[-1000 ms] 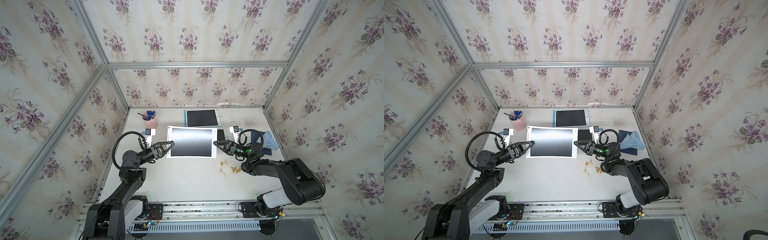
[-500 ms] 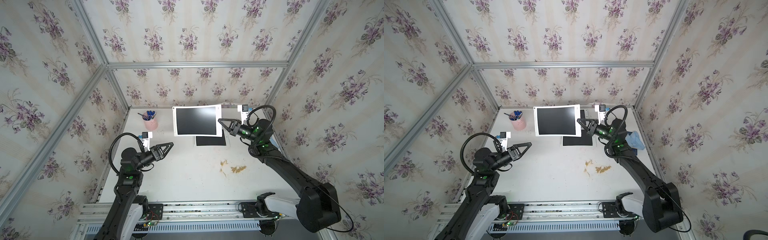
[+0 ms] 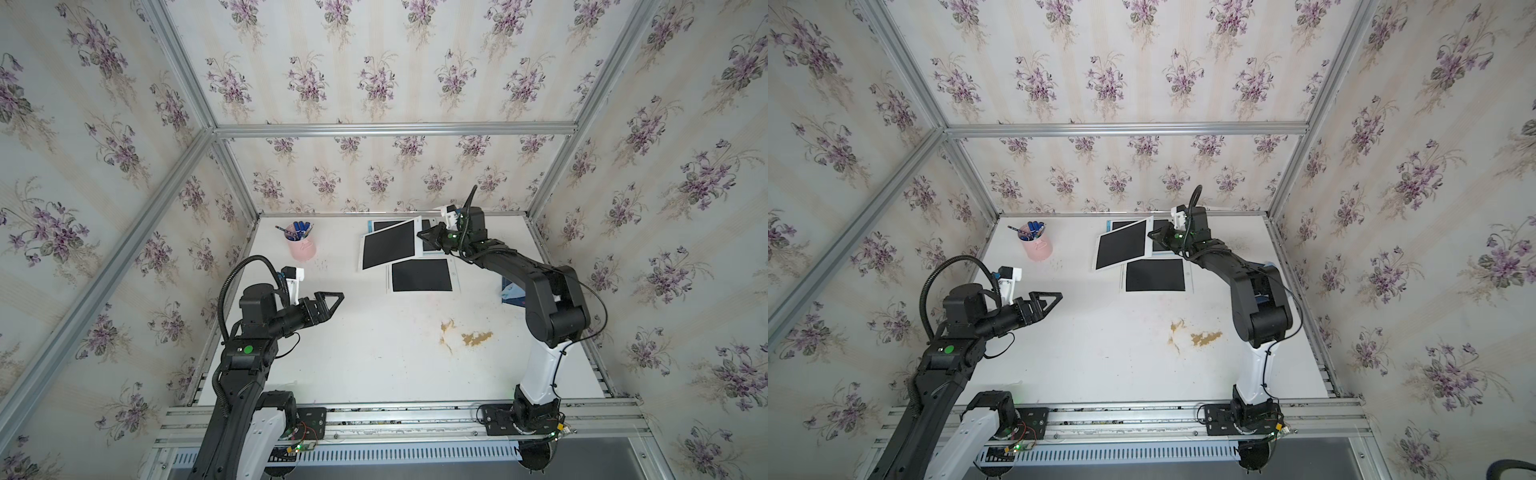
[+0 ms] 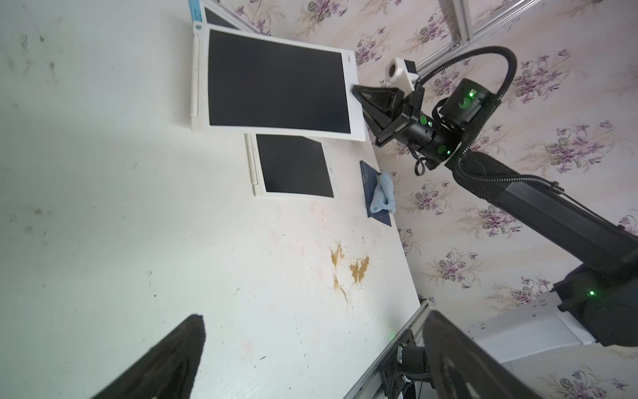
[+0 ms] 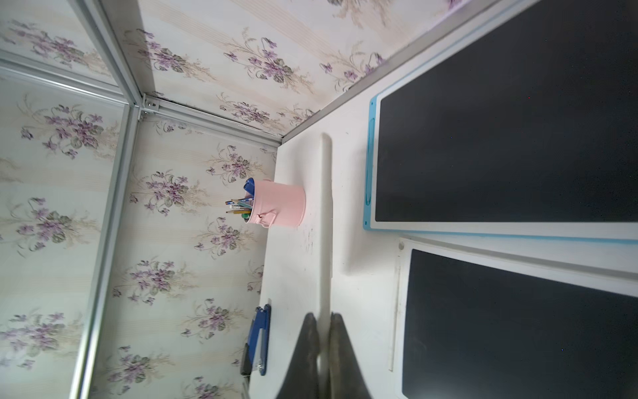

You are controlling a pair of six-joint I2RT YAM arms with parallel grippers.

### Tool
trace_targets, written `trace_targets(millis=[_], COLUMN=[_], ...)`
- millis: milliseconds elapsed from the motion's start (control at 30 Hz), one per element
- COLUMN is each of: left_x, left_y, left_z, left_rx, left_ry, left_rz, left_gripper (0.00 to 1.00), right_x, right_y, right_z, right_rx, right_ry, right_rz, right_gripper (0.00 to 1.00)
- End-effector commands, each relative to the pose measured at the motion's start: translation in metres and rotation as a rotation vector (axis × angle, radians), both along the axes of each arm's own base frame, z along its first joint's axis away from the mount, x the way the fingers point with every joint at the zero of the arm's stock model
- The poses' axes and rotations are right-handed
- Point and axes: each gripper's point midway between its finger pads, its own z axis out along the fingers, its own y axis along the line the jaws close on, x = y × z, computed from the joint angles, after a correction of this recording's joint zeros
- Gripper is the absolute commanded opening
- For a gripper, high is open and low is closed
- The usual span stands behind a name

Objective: Wipe the drawing tablet
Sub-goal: Place the drawing tablet at the center of the board.

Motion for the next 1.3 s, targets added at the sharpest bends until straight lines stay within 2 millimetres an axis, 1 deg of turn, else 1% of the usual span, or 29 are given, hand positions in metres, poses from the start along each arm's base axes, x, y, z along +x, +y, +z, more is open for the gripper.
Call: trace_targets(millis=[0,133,267,433,500,567,667,767,900,933,967,1067,1267], left_x=[0.002,0.001,0.001,0.0,0.0,0.0,0.0,0.0,-0.001,-0.002,-0.002,-0.003,-0.002], left_y=[-0.004,-0.006,-0.006,-0.008,-0.009,-0.009,-0.01,-0.01,-0.01,-0.01,-0.01,-0.011,-0.011], left_z=[0.003,0.004,-0.001,-0.005,-0.004,-0.004,-0.002,-0.002,-0.003,-0.004,-0.004,-0.003,-0.002], left_rx=[-0.024,-0.027,-0.03,-0.038,-0.041,-0.042,-0.044,-0.042,-0.042,-0.042,-0.043,-0.043,-0.043], left_ry=[-0.027,-0.028,-0.024,-0.018,-0.023,-0.024,-0.025,-0.027,-0.029,-0.027,-0.028,-0.032,-0.037], left_rz=[-0.025,-0.037,-0.041,-0.054,-0.059,-0.062,-0.066,-0.068,-0.069,-0.069,-0.07,-0.074,-0.075], left_gripper=[1.0,1.0,1.0,1.0,1.0,1.0,1.0,1.0,1.0,1.0,1.0,1.0,1.0], right_x=[0.007,0.007,-0.003,-0.019,-0.026,-0.032,-0.035,-0.035,-0.036,-0.036,-0.037,-0.038,-0.038], right_y=[0.031,0.059,0.082,0.101,0.107,0.113,0.115,0.112,0.109,0.108,0.108,0.108,0.109], right_z=[0.012,-0.011,-0.037,-0.062,-0.068,-0.07,-0.078,-0.095,-0.106,-0.108,-0.109,-0.111,-0.111], right_rx=[0.165,0.11,0.06,0.023,0.018,0.043,0.061,0.037,0.001,-0.003,-0.006,-0.007,-0.005], right_ry=[0.057,0.122,0.176,0.21,0.204,0.192,0.2,0.237,0.251,0.253,0.256,0.259,0.26], right_rz=[0.062,0.093,0.108,0.12,0.107,0.094,0.066,0.05,0.042,0.042,0.043,0.046,0.05], right_gripper=[0.0,0.0,0.0,0.0,0.0,0.0,0.0,0.0,0.0,0.02,0.07,0.14,0.2])
